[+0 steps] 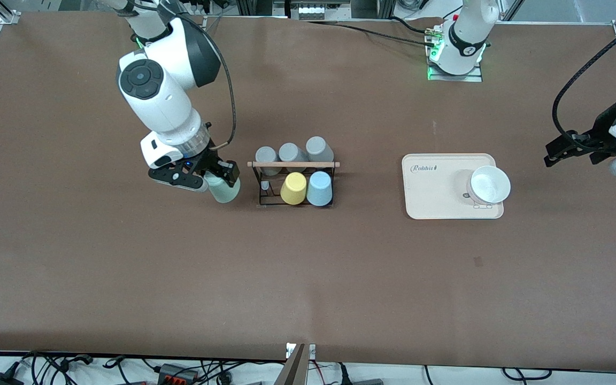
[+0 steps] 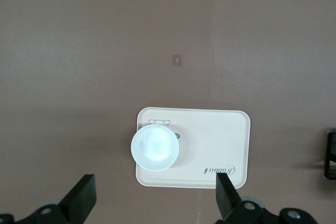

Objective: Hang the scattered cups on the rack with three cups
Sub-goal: 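Carry the pale green cup with the right gripper to the rack, then hang the pale green cup on the rack peg beside the yellow cup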

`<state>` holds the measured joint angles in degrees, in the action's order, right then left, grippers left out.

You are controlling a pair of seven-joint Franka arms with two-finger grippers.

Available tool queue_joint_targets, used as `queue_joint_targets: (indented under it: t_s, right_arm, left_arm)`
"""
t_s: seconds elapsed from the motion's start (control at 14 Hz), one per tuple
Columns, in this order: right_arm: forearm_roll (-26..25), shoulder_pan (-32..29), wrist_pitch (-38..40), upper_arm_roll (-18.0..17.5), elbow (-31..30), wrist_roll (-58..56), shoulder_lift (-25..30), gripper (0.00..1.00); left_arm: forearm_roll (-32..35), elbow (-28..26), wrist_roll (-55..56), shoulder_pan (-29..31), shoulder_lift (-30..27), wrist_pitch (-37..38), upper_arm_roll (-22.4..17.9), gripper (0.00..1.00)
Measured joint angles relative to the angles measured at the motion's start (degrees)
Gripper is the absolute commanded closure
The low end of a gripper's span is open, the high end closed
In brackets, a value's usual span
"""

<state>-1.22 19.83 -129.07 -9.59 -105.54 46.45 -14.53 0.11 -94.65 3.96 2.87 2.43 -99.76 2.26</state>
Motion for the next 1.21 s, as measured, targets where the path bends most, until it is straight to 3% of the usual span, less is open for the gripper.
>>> queue_joint_targets:
  t_s: [0.43,0.71,1.21]
  right_arm:
    - [-0.1,4.7,0.1,0.0,4.4,10.1,-3.8,0.94]
    - [-4.5,7.5,0.1,0.0,4.5,15.5,-6.0,0.94]
    - [-6.0,8.7,-0.1,0.0,4.7,16.5,-7.9,0.94]
  left_arm:
    - [0.0,0.0,0.0,0.0,-0.1,0.5,0.0,0.0]
    - [0.0,0.0,0.0,0.0,-0.1,0.5,0.0,0.0]
    - [0.0,0.0,0.0,0.0,-0.1,0.5,0.0,0.0]
